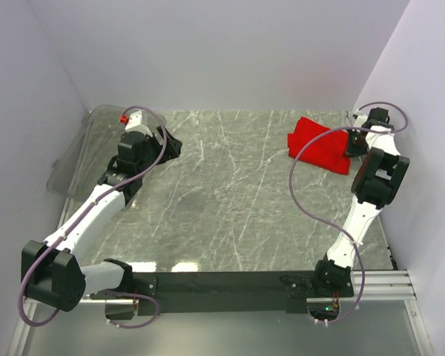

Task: Fold and stack the t-shirts
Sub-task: Neatly place the folded tshirt to the corner

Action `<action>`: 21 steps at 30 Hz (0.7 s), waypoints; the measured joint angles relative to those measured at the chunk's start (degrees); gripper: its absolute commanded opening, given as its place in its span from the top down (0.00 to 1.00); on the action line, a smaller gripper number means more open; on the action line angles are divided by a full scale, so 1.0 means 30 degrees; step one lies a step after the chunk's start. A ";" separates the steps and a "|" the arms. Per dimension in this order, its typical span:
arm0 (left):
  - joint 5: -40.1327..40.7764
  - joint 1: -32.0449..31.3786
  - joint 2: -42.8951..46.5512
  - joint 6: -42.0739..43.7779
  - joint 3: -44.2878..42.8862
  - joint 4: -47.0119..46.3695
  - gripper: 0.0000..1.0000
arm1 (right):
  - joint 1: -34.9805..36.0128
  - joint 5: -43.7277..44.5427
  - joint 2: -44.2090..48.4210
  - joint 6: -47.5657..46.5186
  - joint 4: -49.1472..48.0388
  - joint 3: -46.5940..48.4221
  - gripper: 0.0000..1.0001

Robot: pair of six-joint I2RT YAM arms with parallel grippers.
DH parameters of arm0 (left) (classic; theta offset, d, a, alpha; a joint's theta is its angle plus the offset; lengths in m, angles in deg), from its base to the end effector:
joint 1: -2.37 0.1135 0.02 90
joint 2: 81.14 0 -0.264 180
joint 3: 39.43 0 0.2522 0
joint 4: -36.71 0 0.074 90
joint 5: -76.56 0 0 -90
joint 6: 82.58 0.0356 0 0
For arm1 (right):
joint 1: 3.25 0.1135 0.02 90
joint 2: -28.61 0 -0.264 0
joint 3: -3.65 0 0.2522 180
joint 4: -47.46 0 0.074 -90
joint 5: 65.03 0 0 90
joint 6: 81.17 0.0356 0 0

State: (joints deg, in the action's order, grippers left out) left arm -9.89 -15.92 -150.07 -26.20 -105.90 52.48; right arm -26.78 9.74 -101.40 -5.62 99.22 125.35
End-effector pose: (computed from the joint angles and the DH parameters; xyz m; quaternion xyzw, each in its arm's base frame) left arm 0.2676 -0.0861 0.3148 -0.1260 0.8001 -0.2339 0.5378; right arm 0.4561 -0.1884 0.1854 0.0417 0.9573 0.0378 0.2837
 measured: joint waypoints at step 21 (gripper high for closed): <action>-0.0678 0.0000 -0.0109 0.0204 0.0015 -0.0277 0.12 | 0.0947 0.2310 0.6841 -0.3271 -0.0597 -0.3519 0.48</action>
State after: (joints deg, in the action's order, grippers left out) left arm -11.92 -15.92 -150.39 -25.59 -105.86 51.65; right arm -23.94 16.67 -80.88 -15.44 97.42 114.79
